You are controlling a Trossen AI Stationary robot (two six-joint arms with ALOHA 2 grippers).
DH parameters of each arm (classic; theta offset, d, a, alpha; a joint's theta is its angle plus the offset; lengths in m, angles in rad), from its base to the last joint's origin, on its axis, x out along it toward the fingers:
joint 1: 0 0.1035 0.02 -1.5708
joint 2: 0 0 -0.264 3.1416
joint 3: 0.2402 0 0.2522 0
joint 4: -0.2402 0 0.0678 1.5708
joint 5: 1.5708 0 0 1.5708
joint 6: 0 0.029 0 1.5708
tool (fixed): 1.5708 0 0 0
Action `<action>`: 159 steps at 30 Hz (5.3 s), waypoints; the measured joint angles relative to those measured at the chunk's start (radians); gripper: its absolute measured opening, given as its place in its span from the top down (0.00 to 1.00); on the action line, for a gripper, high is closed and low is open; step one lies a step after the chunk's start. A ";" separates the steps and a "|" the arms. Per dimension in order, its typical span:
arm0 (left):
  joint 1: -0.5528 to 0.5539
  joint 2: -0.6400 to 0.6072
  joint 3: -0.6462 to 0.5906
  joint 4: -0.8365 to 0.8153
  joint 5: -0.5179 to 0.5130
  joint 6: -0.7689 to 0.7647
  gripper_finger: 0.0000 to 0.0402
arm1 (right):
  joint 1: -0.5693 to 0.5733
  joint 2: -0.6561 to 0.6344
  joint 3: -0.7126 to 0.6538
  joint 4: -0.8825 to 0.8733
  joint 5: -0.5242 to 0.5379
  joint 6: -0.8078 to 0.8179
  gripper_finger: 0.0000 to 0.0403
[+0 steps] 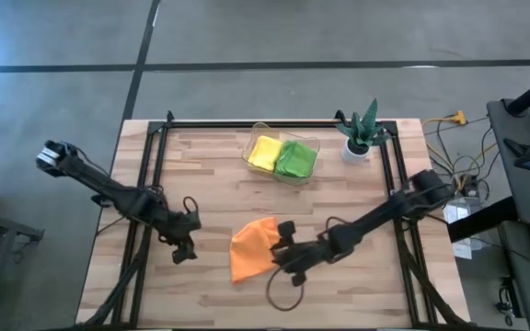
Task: Fold microfiber towels
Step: Fold the orange microfiber towel
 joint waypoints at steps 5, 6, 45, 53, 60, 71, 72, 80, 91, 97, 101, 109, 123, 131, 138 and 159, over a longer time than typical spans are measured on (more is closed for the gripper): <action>-0.003 -0.046 0.000 -0.002 -0.019 0.043 0.36 | -0.001 0.096 0.161 -0.169 0.015 0.026 0.61; -0.003 -0.047 0.001 0.000 -0.022 0.054 0.36 | 0.000 0.108 0.181 -0.202 0.016 0.028 0.61; -0.004 -0.011 -0.001 0.001 -0.015 0.235 0.36 | -0.036 0.210 0.401 -0.649 0.030 -0.007 0.97; -0.004 -0.011 0.002 0.184 -0.055 0.235 0.36 | -0.100 0.069 0.551 -0.729 -0.075 0.017 0.98; -0.002 -0.013 0.004 0.531 -0.168 0.235 0.36 | -0.237 -0.088 0.609 -0.776 -0.204 0.338 0.98; 0.028 -0.014 0.016 0.996 -0.430 0.295 0.36 | -0.352 -0.145 0.814 -0.872 -0.143 0.630 0.98; 0.035 -0.014 0.024 1.002 -0.442 0.296 0.36 | -0.355 -0.140 0.836 -0.887 -0.120 0.656 0.98; 0.082 -0.005 0.070 1.009 -0.462 0.284 0.36 | -0.355 -0.089 1.003 -0.965 0.110 0.746 0.98; 0.048 0.112 0.282 0.596 -0.751 0.939 0.41 | -0.376 -0.034 1.148 -0.963 0.146 0.736 0.98; 0.048 0.299 0.434 0.556 -1.059 1.175 0.43 | -0.403 -0.035 1.173 -0.964 0.146 0.752 0.98; 0.052 0.423 0.527 0.569 -1.349 1.335 0.43 | -0.414 -0.036 1.195 -0.961 0.146 0.757 0.98; 0.067 0.608 0.587 0.833 -1.412 1.609 0.43 | -0.433 -0.036 1.199 -0.909 0.141 0.759 0.98; 0.112 0.634 0.593 1.279 -1.541 1.990 0.43 | -0.431 -0.036 1.199 -0.909 0.106 0.764 0.98; 0.156 0.612 0.593 1.287 -1.608 1.990 0.43 | -0.433 -0.036 1.199 -0.910 0.085 0.743 0.98; 0.153 0.579 0.592 1.280 -1.675 1.991 0.63 | -0.435 -0.050 1.199 -0.933 0.085 0.697 0.98; 0.063 0.357 0.591 1.269 -1.662 1.996 1.00 | -0.444 -0.136 1.199 -1.240 -0.001 0.414 0.98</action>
